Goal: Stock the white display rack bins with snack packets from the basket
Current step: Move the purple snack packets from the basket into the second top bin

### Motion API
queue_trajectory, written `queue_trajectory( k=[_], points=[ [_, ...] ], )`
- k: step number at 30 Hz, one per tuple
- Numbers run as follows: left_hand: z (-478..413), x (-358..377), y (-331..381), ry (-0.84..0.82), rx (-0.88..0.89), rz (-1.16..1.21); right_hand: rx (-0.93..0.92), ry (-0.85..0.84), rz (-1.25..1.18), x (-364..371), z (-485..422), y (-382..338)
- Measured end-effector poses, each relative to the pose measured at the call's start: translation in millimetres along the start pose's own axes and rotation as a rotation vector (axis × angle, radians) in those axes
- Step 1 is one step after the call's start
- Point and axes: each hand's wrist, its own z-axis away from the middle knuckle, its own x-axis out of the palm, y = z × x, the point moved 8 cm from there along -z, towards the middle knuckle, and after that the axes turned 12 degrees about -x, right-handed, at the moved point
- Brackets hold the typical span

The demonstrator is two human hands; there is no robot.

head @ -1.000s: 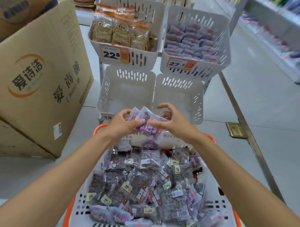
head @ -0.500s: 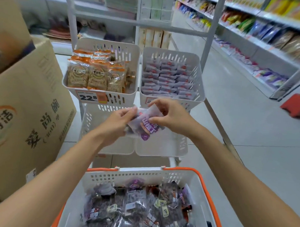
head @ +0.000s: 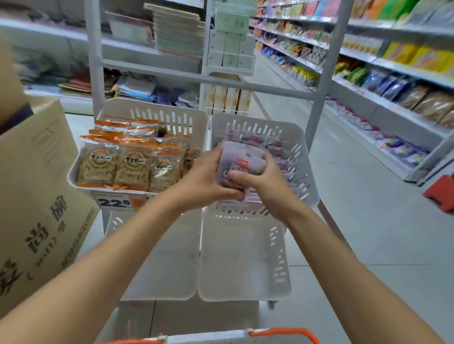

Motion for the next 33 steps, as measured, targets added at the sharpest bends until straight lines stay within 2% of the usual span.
queue_trajectory(
  k=[3, 5, 7, 9, 12, 18, 21, 25, 29, 33],
  points=[
    [-27.9, -19.7, -15.7, 0.170, -0.104, -0.300, -0.024, 0.220, 0.044, -25.1, -43.8, 6.3],
    [-42.5, -22.1, -41.0, 0.171, -0.174, -0.415, -0.004, 0.191, 0.042, -24.3, -75.2, 18.7],
    [-53.6, -16.9, -70.8, 0.110, -0.243, -0.471, 0.063, 0.067, 0.082, -10.2, -97.0, 36.0],
    [-58.9, -10.8, -89.2, 0.067, -0.235, -0.440, 0.113, -0.017, 0.156, 6.2, -107.3, 51.9],
    [-60.6, -4.2, -103.5, 0.043, -0.178, -0.349, 0.067, -0.031, 0.272, 14.2, -110.8, 69.8],
    [-52.4, -2.5, -96.5, 0.079, -0.182, -0.363, 0.007, 0.104, 0.320, -6.7, -92.4, 77.0],
    [-31.3, -9.3, -76.3, 0.206, -0.137, -0.376, -0.063, 0.146, 0.515, -10.1, -64.1, 53.6],
    [30.9, -14.4, -63.2, 0.404, -0.077, -0.430, -0.201, 0.192, 0.544, 4.5, 18.4, 18.9],
    [123.8, 1.4, -93.6, 0.340, -0.202, -0.364, -0.230, 0.019, 0.525, 51.7, 122.9, 30.1],
    [223.6, 11.5, -162.5, 0.238, -0.446, -0.325, 0.023, -0.407, 0.611, 107.9, 225.9, 107.7]
  ],
)
